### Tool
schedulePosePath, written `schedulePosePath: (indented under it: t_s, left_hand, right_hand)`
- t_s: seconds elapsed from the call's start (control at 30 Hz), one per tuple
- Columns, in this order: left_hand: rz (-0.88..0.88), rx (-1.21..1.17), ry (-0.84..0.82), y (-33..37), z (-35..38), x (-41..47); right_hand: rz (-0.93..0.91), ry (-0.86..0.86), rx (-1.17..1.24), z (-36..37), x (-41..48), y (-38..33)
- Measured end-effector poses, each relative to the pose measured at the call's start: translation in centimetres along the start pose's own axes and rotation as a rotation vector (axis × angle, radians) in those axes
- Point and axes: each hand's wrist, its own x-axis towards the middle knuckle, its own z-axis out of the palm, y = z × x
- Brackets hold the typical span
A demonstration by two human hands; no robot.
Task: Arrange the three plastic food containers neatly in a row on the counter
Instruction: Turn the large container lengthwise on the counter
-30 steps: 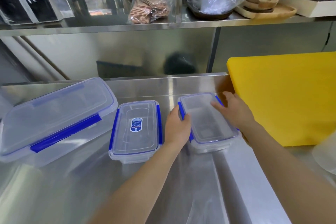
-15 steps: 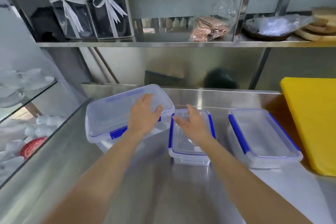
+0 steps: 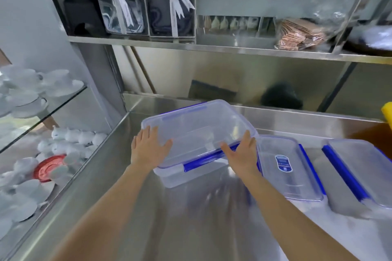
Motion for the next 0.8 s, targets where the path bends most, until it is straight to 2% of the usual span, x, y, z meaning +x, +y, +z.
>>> schedulePosePath:
  t_s: [0.17,0.4,0.43,0.5,0.57,0.6,0.67,0.8]
  left_hand:
    - [0.010,-0.025,-0.061,-0.6,1.6,0.0]
    - [0.005,0.193,-0.189,0.7,0.7,-2.9]
    - [0.026,0.238,-0.154,0.9,0.2,-3.1]
    - [0.056,0.239,0.036,0.8,-1.4,-2.3]
    - [0.034,0.126,0.206,-0.2,-3.0,-0.5]
    - [0.022,0.067,0.233,-1.0,-3.4,0.4]
    - [-0.003,0.006,0.139,-2.9,-3.2,2.2]
    - [-0.013,-0.137,-0.140,-4.9,-1.2,3.3]
  right_hand:
    - [0.055,-0.039,-0.108,1.9,0.1,-0.5]
    - [0.059,-0.149,0.037,1.8,2.5,-1.1]
    - [0.047,-0.170,0.038,1.5,2.8,-1.3]
    - [0.047,-0.145,0.080,1.2,3.3,-1.4]
    - [0.161,-0.021,0.185,1.3,2.6,-1.4]
    - [0.228,0.040,0.263,1.6,1.8,-1.3]
    - [0.293,0.057,0.457,2.9,-0.5,-1.0]
    - [0.319,-0.130,0.710,6.1,-3.7,-1.1]
